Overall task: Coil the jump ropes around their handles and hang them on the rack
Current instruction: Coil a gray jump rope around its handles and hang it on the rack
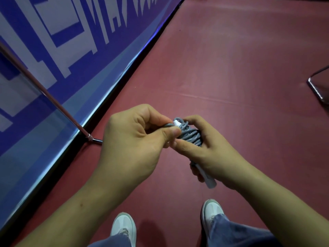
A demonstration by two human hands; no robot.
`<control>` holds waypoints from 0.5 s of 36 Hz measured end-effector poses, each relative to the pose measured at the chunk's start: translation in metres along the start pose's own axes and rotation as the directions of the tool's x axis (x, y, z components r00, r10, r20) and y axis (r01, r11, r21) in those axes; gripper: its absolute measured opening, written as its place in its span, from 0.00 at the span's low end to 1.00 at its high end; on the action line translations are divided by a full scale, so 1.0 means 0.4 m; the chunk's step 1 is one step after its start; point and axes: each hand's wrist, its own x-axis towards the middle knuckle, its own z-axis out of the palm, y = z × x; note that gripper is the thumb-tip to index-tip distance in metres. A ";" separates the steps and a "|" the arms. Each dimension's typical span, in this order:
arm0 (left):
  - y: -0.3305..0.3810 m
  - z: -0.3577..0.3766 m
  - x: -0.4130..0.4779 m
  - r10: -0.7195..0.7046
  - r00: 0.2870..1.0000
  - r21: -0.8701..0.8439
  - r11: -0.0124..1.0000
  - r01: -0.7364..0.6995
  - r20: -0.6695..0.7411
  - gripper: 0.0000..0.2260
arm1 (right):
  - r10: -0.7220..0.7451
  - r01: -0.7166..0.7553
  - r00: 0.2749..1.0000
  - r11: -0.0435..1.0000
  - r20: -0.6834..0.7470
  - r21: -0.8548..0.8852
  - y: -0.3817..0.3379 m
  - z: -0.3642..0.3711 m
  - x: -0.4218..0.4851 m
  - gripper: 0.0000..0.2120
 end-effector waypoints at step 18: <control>-0.030 0.029 0.001 0.014 0.991 0.030 1.000 -0.010 -0.135 0.09 | -0.315 0.186 0.941 0.784 -0.122 -0.593 0.023 0.017 -0.014 0.18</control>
